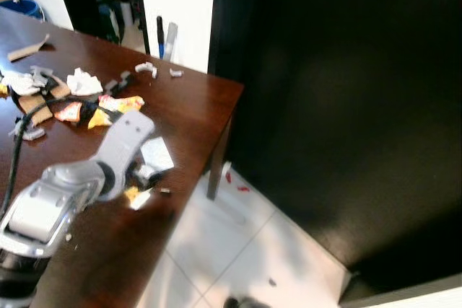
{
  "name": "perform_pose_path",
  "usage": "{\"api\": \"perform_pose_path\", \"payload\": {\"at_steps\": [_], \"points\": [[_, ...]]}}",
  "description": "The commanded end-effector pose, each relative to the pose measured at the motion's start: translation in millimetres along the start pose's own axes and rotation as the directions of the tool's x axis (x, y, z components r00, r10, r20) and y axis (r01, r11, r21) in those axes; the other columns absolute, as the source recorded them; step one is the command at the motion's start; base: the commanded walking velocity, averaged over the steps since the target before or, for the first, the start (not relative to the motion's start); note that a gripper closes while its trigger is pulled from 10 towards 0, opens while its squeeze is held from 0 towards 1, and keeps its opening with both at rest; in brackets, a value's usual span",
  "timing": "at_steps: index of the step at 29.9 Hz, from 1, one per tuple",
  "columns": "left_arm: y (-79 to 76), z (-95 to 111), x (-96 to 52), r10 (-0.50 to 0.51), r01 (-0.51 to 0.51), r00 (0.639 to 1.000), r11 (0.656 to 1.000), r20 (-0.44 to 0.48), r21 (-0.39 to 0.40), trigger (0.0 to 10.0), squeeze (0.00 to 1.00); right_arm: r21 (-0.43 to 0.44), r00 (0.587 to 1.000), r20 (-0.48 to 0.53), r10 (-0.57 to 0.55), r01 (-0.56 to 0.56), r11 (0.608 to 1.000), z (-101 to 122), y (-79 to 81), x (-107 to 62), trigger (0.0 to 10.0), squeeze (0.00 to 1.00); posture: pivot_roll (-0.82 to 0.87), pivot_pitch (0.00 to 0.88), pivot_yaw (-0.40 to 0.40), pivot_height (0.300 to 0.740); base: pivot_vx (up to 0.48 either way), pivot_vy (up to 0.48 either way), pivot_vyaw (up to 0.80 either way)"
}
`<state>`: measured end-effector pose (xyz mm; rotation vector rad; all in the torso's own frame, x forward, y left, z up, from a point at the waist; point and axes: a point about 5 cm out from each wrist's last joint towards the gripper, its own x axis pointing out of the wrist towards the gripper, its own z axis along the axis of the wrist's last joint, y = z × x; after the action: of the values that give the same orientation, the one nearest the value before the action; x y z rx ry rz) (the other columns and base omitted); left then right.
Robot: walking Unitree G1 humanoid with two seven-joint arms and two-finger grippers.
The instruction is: Picking trash to rubbish bin
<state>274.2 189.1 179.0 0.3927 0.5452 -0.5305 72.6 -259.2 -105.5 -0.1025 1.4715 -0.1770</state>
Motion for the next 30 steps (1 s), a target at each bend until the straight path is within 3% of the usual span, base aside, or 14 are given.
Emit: {"api": "perform_pose_path", "payload": {"at_steps": [1, 9, 15, 21, 30], "points": [[-3.1, -6.0, -0.3, -0.011, 0.011, 0.999, 1.000, -0.034, 0.019, 10.0, 0.00, 0.005, 1.000, -0.023, 0.000, 0.000, 1.000, -8.6, -0.2, 0.6, 10.0, 0.00, 0.16, 0.135, -0.061, 0.740, 0.000, 0.000, 0.00], [-6.5, -16.7, 9.3, -0.010, 0.009, 0.997, 1.000, -0.072, -0.007, 10.0, 0.00, 0.003, 1.000, -0.022, 0.002, -0.001, 1.000, -8.3, 0.4, 0.7, 10.0, 0.00, 0.16, 0.137, -0.062, 0.740, 0.000, 0.000, 0.00], [5.3, -26.0, 7.8, 0.076, -0.077, 0.988, 0.997, -0.133, 0.004, 10.0, 0.00, 0.004, 1.000, -0.026, -0.005, 0.005, 1.000, -8.2, -1.8, 0.4, 10.0, 0.00, 0.16, 0.144, -0.063, 0.740, 0.000, 0.000, 0.00], [13.9, -30.8, 13.5, 0.134, -0.130, 0.983, 0.991, -0.122, 0.040, 10.0, 0.00, -0.001, 1.000, -0.030, -0.006, 0.006, 1.000, -9.5, -3.4, 0.3, 10.0, 0.00, 0.15, 0.151, -0.068, 0.740, 0.000, 0.000, 0.00], [17.9, -28.2, 24.7, 0.139, -0.136, 0.987, 0.990, -0.074, 0.046, 10.0, 0.00, -0.001, 0.999, -0.032, -0.013, 0.013, 1.000, -11.0, -5.6, 0.1, 10.0, 0.00, 0.14, 0.152, -0.068, 0.740, 0.000, 0.000, 0.00]]}}
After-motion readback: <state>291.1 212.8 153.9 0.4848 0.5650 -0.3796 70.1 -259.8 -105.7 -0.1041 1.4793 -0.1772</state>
